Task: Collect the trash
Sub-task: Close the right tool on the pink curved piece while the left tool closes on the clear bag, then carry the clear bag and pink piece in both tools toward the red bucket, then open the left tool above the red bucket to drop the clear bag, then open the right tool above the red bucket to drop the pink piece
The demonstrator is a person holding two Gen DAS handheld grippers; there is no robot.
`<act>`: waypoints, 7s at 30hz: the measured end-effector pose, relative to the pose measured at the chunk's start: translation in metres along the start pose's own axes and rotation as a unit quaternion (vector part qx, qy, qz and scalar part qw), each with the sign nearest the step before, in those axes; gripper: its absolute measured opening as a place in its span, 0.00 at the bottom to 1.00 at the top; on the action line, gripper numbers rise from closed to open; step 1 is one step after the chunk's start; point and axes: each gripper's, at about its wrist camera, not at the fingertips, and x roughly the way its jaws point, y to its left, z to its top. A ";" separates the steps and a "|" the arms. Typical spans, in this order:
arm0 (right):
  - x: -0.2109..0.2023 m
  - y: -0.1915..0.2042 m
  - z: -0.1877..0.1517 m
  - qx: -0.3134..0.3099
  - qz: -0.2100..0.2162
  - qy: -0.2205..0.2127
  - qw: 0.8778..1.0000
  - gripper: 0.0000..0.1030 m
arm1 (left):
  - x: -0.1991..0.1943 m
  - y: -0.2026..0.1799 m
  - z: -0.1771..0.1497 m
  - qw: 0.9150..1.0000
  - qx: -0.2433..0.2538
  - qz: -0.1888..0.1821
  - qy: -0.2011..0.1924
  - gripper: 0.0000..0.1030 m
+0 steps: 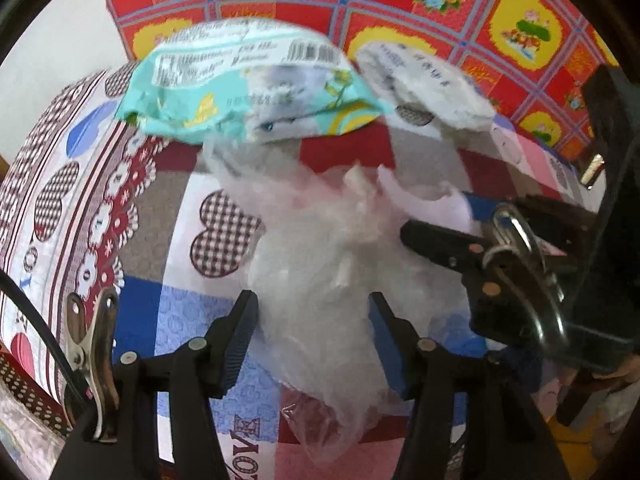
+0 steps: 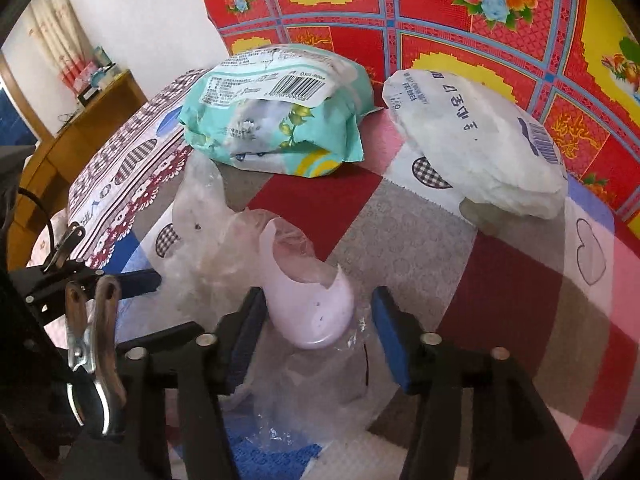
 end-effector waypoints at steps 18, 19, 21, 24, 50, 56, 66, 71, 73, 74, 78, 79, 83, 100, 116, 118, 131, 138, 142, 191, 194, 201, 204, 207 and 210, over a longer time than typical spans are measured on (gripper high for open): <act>-0.078 -0.078 -0.063 0.167 -0.018 -0.067 0.983 0.40 | -0.001 0.005 0.016 0.999 -0.013 -0.031 -0.001 0.64; -0.081 -0.080 -0.068 0.174 -0.018 -0.068 0.982 0.40 | -0.004 0.004 0.020 0.999 -0.013 -0.037 -0.009 0.64; -0.083 -0.079 -0.077 0.184 -0.020 -0.069 0.980 0.40 | -0.010 0.001 0.027 0.999 -0.007 -0.041 -0.026 0.67; -0.089 -0.084 -0.087 0.197 -0.020 -0.072 0.978 0.40 | -0.005 -0.007 0.034 0.999 0.009 -0.034 -0.024 0.68; -0.111 -0.066 -0.098 0.199 -0.009 -0.088 0.976 0.40 | -0.013 -0.034 0.031 0.998 0.027 0.010 -0.048 0.25; -0.118 -0.051 -0.092 0.189 -0.002 -0.105 0.976 0.40 | -0.049 -0.020 0.025 0.998 0.003 0.005 -0.065 0.25; -0.134 -0.014 -0.080 0.170 -0.008 -0.123 0.978 0.40 | -0.108 0.011 0.030 0.993 -0.016 -0.002 -0.120 0.25; -0.140 0.018 -0.071 0.165 -0.009 -0.135 0.977 0.40 | -0.137 0.036 0.024 0.989 -0.021 -0.002 -0.146 0.25; -0.140 0.033 -0.068 0.159 -0.010 -0.137 0.978 0.40 | -0.147 0.050 0.020 0.988 -0.025 -0.004 -0.153 0.25; -0.140 0.044 -0.066 0.155 -0.011 -0.137 0.978 0.40 | -0.152 0.056 0.018 0.987 -0.027 -0.003 -0.156 0.25; -0.135 0.086 -0.061 0.144 -0.006 -0.141 0.979 0.40 | -0.175 0.091 0.007 0.984 -0.039 -0.001 -0.172 0.25; -0.133 0.095 -0.060 0.142 -0.003 -0.142 0.980 0.40 | -0.178 0.098 0.004 0.984 -0.042 -0.001 -0.174 0.25; -0.126 0.140 -0.050 0.126 0.000 -0.140 0.982 0.40 | -0.196 0.141 -0.012 0.981 -0.056 0.005 -0.186 0.25; -0.073 0.270 0.020 0.054 0.046 -0.111 0.991 0.40 | -0.244 0.332 -0.051 0.967 -0.120 0.079 -0.211 0.25; 0.012 0.327 0.143 -0.023 0.110 -0.098 0.989 0.40 | -0.212 0.490 -0.010 0.940 -0.237 0.149 -0.195 0.25; 0.019 0.330 0.153 -0.027 0.107 -0.093 0.990 0.40 | -0.200 0.504 -0.003 0.939 -0.247 0.148 -0.187 0.25; 0.062 0.371 0.188 0.021 0.056 -0.072 0.996 0.40 | -0.099 0.593 0.040 0.950 -0.257 0.118 -0.129 0.25; 0.073 0.403 0.198 0.060 0.016 -0.071 0.996 0.40 | -0.025 0.638 0.056 0.966 -0.234 0.080 -0.079 0.25; 0.076 0.416 0.198 0.072 -0.003 -0.072 0.995 0.40 | 0.012 0.652 0.062 0.974 -0.203 0.077 -0.060 0.25; 0.289 0.533 0.284 -0.063 0.061 0.062 0.994 0.41 | -0.043 0.714 0.009 0.969 -0.237 0.060 -0.022 0.36; 0.290 0.533 0.288 -0.057 0.066 0.055 0.995 0.42 | -0.048 0.715 0.007 0.968 -0.242 0.062 -0.024 0.36; 0.282 0.539 0.291 -0.056 0.071 0.039 0.995 0.48 | -0.055 0.718 0.007 0.967 -0.242 0.070 -0.029 0.36; 0.275 0.540 0.289 -0.054 0.075 0.033 0.995 0.48 | -0.058 0.718 0.010 0.968 -0.240 0.069 -0.032 0.36; 0.269 0.542 0.286 -0.052 0.075 0.026 0.995 0.48 | -0.060 0.715 0.012 0.969 -0.235 0.066 -0.035 0.36; 0.260 0.544 0.284 -0.048 0.074 0.018 0.996 0.48 | -0.064 0.712 0.017 0.972 -0.224 0.063 -0.039 0.36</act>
